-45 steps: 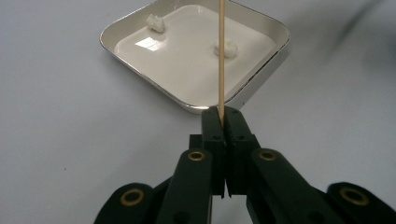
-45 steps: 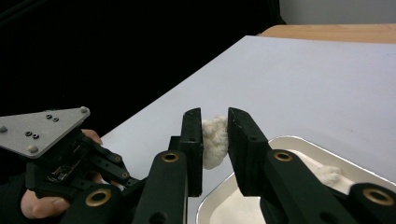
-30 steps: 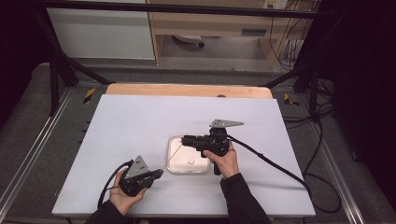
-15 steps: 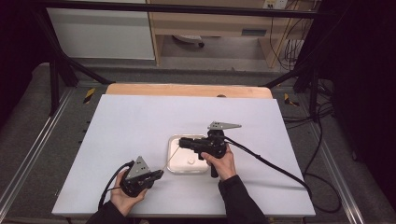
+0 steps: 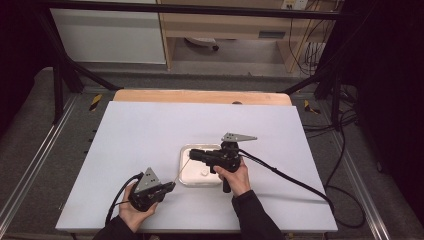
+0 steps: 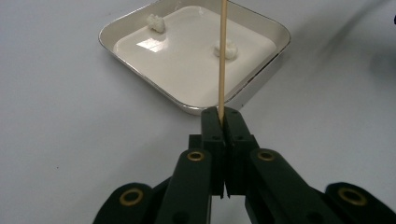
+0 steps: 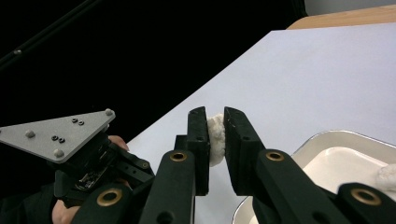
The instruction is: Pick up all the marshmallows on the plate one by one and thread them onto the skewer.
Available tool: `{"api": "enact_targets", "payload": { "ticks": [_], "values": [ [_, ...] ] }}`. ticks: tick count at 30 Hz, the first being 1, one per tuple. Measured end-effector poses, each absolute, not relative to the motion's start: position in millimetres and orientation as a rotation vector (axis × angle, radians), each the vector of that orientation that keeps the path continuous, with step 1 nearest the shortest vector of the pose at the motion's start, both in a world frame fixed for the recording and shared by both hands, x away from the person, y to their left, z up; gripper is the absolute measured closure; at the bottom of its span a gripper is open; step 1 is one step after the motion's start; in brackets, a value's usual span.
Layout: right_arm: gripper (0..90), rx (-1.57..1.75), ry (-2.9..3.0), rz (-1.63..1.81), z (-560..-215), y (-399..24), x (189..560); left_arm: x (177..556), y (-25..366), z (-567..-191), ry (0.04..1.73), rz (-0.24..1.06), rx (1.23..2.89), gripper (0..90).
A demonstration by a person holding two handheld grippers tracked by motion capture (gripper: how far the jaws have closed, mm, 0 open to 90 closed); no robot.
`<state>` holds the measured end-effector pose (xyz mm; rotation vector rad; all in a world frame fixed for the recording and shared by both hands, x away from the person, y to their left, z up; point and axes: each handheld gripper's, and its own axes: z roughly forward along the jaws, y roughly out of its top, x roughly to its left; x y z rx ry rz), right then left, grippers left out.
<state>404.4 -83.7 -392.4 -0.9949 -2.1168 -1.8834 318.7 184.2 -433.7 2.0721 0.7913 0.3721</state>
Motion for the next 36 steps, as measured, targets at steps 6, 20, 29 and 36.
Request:
{"api": "enact_targets", "payload": {
  "ticks": [6, 20, 29, 36],
  "values": [
    [81.9, -0.984, -2.119, -1.886, -394, -82, 403, 319, 184, -434, 0.795, 0.367, 2.067, 88.8],
    [82.0, -0.975, -2.133, -1.884, -398, -80, 399, 319, 183, -435, 0.796, 0.359, 2.065, 88.8],
    [81.7, -0.973, -2.135, -1.884, -398, -80, 398, 317, 181, -431, 0.783, 0.372, 2.060, 89.1],
    [81.2, -0.936, -2.130, -1.819, -409, -72, 394, 318, 175, -425, 0.767, 0.406, 2.020, 89.2]
  ]
}}
